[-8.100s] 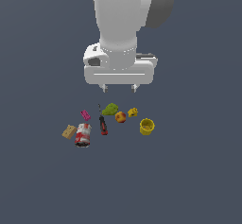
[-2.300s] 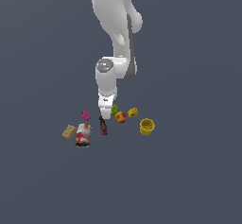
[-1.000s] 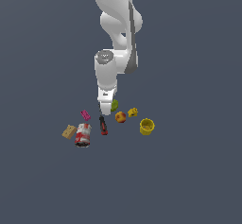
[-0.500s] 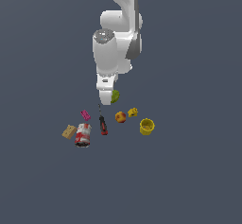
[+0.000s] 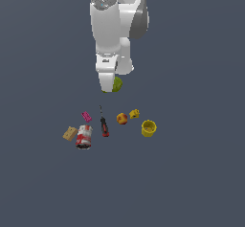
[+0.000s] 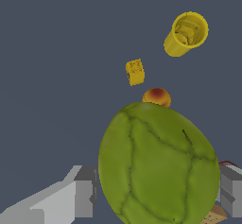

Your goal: Pick up a designated object from a clutter of objects.

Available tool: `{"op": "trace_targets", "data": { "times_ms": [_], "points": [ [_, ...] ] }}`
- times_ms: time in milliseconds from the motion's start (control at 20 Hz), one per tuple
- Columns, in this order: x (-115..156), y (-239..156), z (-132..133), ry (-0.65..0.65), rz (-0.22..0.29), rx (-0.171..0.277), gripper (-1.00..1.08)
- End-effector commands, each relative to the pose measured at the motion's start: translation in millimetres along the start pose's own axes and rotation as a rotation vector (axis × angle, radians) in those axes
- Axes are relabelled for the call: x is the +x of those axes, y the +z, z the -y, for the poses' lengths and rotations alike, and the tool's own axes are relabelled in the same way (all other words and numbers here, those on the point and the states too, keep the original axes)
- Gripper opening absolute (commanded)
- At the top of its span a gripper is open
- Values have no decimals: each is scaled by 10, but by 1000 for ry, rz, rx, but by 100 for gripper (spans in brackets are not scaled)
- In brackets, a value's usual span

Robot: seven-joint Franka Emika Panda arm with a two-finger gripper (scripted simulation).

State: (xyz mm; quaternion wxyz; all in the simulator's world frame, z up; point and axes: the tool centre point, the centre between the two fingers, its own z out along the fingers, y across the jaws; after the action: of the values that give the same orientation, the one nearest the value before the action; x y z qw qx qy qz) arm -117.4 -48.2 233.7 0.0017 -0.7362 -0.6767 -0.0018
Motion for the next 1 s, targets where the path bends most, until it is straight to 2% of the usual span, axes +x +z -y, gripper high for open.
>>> {"op": "trace_targets", "data": {
  "times_ms": [0, 550, 950],
  "points": [
    [15, -224, 10, 0, 0, -1, -100],
    [63, -1128, 34, 2, 3, -1, -100],
    [81, -1517, 26, 3, 5, 0, -100]
  ]
}}
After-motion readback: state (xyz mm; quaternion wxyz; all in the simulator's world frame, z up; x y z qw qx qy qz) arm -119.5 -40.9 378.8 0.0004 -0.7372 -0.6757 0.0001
